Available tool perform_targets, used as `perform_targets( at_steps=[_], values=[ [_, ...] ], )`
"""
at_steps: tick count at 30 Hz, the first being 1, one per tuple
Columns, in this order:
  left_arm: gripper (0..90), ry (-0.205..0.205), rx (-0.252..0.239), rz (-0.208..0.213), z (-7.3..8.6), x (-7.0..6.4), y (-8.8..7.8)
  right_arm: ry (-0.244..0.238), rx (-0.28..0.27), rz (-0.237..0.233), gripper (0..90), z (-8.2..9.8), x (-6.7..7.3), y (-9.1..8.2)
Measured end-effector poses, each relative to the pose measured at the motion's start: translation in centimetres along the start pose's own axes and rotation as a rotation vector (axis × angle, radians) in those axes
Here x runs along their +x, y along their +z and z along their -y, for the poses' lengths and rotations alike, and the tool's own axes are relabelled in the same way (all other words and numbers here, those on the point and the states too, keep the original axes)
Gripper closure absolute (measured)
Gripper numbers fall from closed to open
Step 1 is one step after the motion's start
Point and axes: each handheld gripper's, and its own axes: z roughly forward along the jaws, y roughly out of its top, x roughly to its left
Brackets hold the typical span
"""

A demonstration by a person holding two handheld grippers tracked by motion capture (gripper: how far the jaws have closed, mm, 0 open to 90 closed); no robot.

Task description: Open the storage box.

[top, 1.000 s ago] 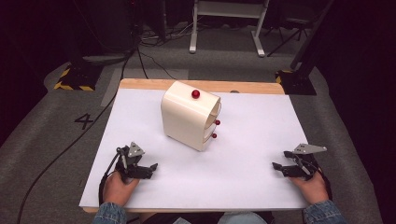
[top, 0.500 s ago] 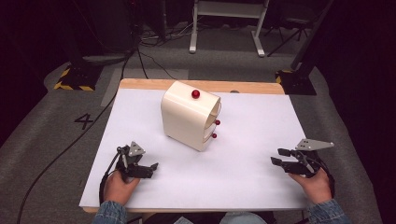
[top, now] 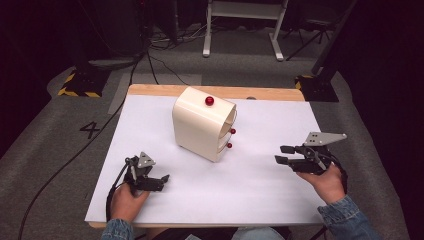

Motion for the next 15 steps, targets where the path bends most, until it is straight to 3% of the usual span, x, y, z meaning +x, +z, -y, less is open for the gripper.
perform_targets(
  at_steps=[6,10,15],
  values=[
    [10.8,-0.001,0.003,0.001,0.0,0.0,0.0,-0.049,-0.027,0.007,53.1,-1.9,0.7,1.5],
    [10.8,-0.002,0.001,0.003,0.0,0.1,0.0,-0.035,-0.030,-0.018,54.9,-3.2,0.9,4.0],
    [10.9,0.001,0.001,0.005,-0.1,0.2,0.1,-0.053,-0.025,-0.018,54.4,-3.8,0.8,6.4]
  ],
)
